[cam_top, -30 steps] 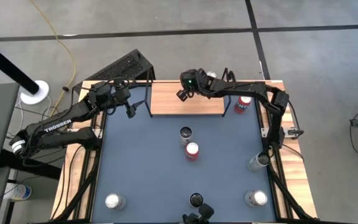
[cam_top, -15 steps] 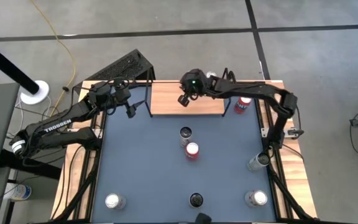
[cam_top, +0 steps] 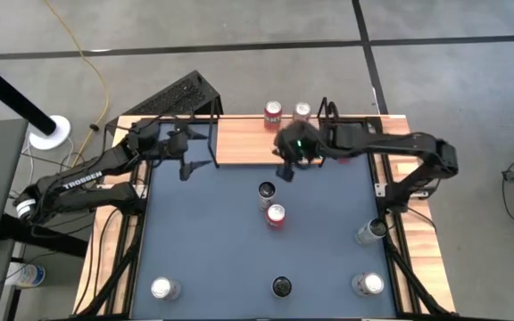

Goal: Place canned beverage on shelf
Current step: Put the top left black soda can on the shelf

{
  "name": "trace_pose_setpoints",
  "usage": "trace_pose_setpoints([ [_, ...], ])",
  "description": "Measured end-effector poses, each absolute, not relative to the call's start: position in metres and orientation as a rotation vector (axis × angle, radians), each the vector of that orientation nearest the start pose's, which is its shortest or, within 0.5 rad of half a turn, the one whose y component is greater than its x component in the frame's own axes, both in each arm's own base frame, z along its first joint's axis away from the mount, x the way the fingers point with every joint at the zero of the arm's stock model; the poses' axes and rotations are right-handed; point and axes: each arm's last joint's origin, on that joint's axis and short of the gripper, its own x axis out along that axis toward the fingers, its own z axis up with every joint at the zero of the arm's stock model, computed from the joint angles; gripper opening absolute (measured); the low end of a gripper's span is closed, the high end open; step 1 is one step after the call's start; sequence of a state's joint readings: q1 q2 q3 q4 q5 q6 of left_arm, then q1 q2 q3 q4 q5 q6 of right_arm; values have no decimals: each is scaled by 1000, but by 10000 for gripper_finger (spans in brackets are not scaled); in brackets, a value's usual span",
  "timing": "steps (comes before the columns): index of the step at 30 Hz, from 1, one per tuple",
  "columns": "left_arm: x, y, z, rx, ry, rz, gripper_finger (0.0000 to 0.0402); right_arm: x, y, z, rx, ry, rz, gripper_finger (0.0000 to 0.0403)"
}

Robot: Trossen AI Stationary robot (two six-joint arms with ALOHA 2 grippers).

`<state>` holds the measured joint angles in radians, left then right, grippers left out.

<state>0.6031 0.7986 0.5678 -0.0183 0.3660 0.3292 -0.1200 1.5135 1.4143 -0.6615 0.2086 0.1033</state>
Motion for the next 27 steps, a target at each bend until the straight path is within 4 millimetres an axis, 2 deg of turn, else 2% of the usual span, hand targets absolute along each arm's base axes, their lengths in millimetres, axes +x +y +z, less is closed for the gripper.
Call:
trace_pose_setpoints([
  [6, 162, 78, 271, 243, 254, 84, 364, 311, 6, 331, 40, 825, -424, 0],
  [14, 171, 58, 271, 265, 248, 1, 364, 292, 48, 319, 52, 898, -408, 0],
  [17, 174, 49, 273, 258, 220, -43, 364, 282, 62, 312, 52, 859, -353, 0],
  [22, 181, 25, 272, 236, 5, -133, 364, 271, 87, 290, 15, 715, -214, 0],
  [27, 182, 12, 266, 203, -27, -119, 364, 261, 104, 273, -22, 622, -111, 0],
])
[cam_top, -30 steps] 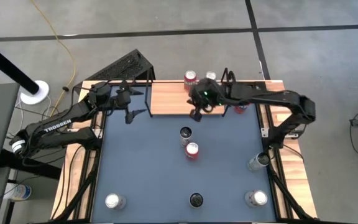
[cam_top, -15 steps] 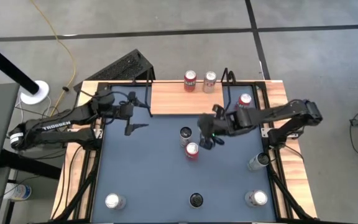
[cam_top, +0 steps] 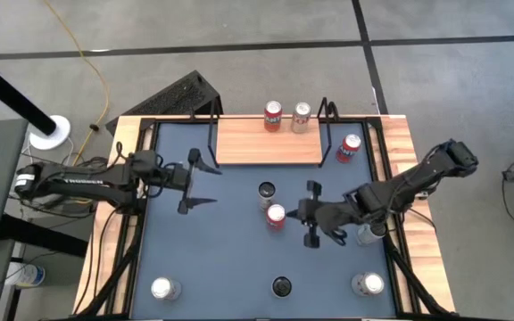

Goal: Place canned beverage on shelf
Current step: Put the top left black soda can on the shelf

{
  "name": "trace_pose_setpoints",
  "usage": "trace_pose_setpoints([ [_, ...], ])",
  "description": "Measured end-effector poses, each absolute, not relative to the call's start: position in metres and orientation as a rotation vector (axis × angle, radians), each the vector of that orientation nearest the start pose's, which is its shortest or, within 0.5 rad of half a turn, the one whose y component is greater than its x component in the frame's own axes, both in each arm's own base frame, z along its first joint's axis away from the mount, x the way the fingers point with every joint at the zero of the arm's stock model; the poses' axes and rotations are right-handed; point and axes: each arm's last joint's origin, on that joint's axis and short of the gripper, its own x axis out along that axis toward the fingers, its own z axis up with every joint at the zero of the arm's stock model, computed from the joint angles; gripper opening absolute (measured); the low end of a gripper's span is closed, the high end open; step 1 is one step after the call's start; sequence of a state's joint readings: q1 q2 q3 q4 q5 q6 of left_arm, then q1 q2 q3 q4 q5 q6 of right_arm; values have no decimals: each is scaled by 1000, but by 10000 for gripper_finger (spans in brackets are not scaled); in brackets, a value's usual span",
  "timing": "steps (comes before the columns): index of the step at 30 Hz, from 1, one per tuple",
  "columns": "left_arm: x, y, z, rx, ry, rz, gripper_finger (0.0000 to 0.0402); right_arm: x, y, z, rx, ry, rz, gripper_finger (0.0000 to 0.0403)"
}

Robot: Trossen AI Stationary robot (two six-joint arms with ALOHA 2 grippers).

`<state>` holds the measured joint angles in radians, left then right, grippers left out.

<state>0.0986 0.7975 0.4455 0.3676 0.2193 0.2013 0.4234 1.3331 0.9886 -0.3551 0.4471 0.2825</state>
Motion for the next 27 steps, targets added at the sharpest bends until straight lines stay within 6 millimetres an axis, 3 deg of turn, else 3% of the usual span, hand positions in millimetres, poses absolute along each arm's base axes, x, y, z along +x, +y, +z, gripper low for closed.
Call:
trace_pose_setpoints([
  [7, 183, 1, 260, 113, 22, -98, 364, 255, 123, 267, -72, 623, -31, 0],
  [21, 194, -24, 249, 75, 71, -180, 364, 264, 135, 286, 47, 441, 136, 1],
  [27, 194, -42, 239, 92, 155, -217, 364, 271, 139, 290, 80, 356, 149, 28],
])
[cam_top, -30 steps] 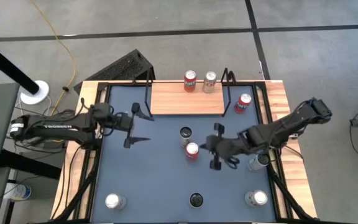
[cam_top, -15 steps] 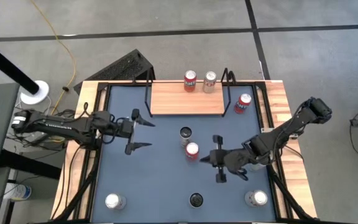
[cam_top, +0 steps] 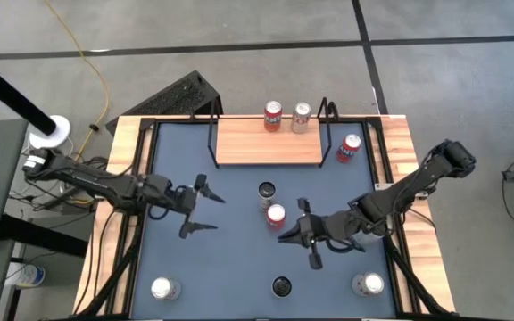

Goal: Place canned beverage on shelf
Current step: Put the top left black soda can on the shelf

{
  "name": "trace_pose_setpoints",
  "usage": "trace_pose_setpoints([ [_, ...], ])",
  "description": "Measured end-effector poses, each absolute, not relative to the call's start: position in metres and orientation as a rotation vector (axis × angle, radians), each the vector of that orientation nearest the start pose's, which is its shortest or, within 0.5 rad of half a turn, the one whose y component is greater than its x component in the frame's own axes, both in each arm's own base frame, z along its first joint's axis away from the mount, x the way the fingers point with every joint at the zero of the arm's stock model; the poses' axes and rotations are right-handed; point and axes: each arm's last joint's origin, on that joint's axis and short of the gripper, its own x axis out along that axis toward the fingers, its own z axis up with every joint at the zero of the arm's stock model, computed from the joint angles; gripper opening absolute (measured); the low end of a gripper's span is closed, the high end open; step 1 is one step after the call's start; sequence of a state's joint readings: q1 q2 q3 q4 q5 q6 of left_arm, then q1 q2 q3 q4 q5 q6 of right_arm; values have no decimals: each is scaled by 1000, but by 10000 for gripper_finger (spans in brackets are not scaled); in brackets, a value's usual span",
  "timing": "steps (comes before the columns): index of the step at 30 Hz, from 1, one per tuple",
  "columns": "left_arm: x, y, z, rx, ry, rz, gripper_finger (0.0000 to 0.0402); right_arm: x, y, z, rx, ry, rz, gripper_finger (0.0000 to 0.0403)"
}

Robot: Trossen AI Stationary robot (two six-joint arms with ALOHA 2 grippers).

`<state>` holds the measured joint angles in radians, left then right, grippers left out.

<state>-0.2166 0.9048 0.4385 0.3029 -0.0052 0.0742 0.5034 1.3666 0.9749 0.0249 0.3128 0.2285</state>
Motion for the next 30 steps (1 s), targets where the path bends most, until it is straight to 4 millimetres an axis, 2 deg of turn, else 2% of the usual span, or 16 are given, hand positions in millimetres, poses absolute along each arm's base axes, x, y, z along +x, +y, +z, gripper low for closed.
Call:
trace_pose_setpoints([
  [6, 174, -61, 242, 169, 183, -162, 364, 288, 154, 286, 85, 350, 253, 82],
  [13, 159, -63, 249, 194, 132, -153, 364, 301, 186, 299, -1, 316, 386, 154],
  [18, 150, -53, 228, 153, 50, -101, 364, 300, 194, 308, -118, 360, 358, 201],
  [23, 141, -39, 222, 50, -50, -61, 364, 306, 168, 313, -164, 408, 177, 232],
  [30, 138, -30, 217, -17, -9, -30, 364, 328, 96, 307, -143, 502, -28, 249],
])
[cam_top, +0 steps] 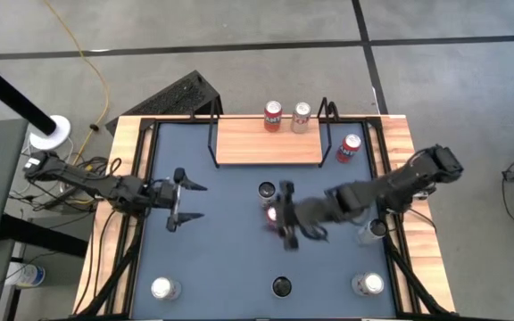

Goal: Place canned beverage on shelf
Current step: Put the top left black soda can on the shelf

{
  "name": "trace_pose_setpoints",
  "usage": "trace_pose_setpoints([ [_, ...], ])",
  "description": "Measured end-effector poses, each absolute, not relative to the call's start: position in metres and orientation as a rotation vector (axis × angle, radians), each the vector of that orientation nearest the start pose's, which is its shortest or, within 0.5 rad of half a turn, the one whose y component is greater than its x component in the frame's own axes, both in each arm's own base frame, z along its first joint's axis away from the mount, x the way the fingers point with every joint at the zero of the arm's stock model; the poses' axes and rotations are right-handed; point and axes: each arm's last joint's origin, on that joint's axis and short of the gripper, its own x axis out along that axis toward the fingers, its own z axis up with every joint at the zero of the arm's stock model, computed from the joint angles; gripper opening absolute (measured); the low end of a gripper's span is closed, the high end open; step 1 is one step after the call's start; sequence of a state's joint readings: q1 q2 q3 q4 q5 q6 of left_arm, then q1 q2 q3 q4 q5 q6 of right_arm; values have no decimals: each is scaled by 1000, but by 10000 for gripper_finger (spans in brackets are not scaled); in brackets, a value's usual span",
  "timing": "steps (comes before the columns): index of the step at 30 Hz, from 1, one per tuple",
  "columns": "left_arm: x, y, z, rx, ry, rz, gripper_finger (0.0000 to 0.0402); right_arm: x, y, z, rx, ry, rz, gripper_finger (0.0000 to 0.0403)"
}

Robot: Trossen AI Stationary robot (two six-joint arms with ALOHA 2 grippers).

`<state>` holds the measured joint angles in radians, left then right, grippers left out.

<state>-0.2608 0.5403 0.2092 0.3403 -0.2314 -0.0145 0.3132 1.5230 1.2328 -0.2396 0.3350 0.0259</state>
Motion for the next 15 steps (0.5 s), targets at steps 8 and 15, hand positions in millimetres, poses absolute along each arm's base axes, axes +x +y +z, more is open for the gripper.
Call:
trace_pose_setpoints([
  [8, 138, -30, 210, -78, 65, -50, 364, 341, 30, 307, -6, 505, -190, 250],
  [15, 138, -31, 210, -77, 71, -67, 364, 340, 9, 302, 104, 543, -290, 250],
])
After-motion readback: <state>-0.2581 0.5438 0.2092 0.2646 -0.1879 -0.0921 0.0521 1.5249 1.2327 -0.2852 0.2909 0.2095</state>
